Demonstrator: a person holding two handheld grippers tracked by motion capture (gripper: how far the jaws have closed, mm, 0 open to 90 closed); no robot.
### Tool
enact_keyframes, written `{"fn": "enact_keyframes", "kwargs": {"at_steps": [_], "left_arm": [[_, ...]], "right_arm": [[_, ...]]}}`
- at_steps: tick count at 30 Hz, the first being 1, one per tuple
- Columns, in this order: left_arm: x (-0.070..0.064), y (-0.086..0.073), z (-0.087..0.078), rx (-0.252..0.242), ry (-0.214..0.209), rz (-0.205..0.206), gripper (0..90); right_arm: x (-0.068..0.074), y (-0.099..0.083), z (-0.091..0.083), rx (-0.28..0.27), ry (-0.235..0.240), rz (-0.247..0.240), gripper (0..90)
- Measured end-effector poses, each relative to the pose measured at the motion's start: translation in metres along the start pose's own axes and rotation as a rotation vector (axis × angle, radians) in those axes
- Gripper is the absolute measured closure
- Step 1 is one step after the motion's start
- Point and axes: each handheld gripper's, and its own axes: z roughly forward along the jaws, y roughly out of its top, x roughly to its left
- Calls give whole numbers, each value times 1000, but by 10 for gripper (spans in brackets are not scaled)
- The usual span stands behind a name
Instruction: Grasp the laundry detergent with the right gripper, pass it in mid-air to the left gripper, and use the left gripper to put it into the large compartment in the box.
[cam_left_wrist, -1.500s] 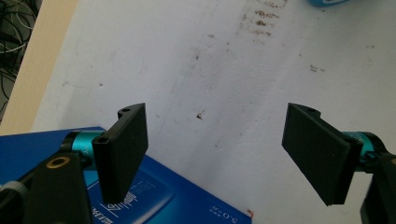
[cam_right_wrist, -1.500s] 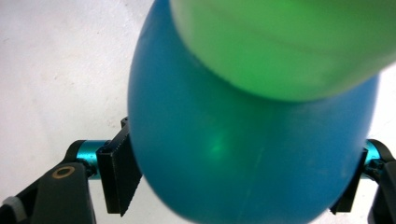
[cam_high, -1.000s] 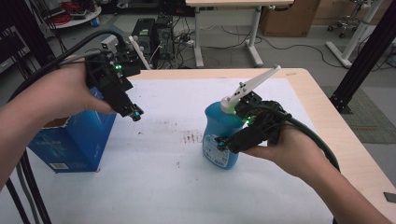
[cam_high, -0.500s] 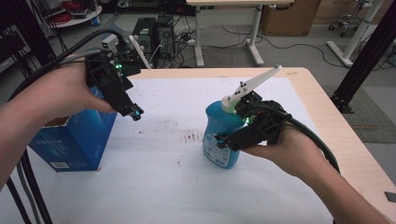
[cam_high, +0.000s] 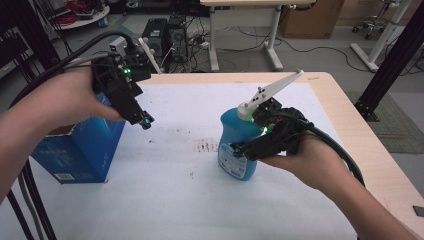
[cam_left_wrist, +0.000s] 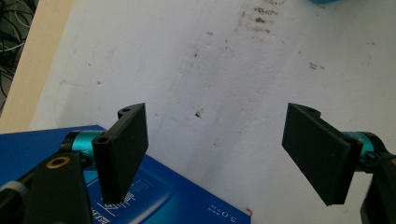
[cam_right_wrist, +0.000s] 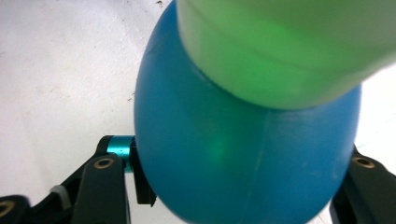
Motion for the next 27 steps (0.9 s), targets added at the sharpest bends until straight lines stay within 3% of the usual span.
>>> {"fn": "enact_keyframes", "kwargs": {"at_steps": [16, 27], "left_arm": [[0, 0, 0, -2, 1, 1, 228], [-1, 0, 0, -5, -1, 1, 228]], "right_arm": [[1, -2, -1, -18, -5, 11, 428], [0, -5, -3, -38, -19, -10, 448]]}}
